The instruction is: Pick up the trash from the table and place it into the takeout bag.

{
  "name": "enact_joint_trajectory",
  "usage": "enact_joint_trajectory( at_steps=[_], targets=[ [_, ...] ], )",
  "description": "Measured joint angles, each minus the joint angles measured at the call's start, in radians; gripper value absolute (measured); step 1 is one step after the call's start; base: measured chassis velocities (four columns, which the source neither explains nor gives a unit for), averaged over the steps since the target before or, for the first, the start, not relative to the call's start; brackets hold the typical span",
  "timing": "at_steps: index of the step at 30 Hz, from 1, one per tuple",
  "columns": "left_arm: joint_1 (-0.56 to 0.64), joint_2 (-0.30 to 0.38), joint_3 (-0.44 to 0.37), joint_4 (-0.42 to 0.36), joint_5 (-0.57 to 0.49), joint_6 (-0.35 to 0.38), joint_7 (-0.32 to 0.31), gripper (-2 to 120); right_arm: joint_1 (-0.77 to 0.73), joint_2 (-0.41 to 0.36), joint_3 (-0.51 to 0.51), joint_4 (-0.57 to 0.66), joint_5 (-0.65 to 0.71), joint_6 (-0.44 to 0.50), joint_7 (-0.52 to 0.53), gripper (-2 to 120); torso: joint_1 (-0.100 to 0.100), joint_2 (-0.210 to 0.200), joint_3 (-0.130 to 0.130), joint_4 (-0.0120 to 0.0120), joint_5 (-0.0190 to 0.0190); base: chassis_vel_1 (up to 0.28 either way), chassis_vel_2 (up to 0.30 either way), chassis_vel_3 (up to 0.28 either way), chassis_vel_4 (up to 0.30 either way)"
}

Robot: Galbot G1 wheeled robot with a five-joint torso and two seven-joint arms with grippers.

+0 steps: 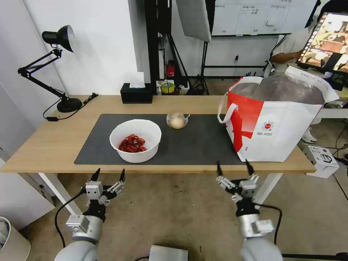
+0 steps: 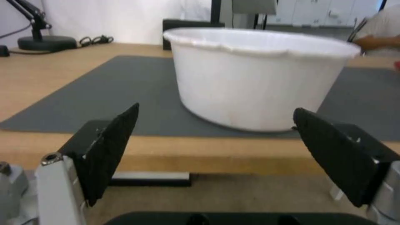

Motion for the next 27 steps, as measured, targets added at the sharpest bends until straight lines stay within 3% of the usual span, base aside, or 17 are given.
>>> enact_joint_trajectory(
  at_steps=[9,27],
  targets=[
    [0.006,0.006,0.002,-0.015,0.006,0.008,-0.001,100,-0.042,0.034,-0.036,0.01,-0.074,-0.035,0.004,100,0.0,0.0,0.0,0.0,0.0002,0.0,0.0,0.0,0.0],
    [0.02,-0.01,0.002,-0.018,0.009,-0.016,0.004,100,-0.011,0.013,-0.052,-0.001,-0.036,-0.067,0.007,100,0.0,0.0,0.0,-0.0002,0.0003,0.0,0.0,0.0,0.0]
  ],
)
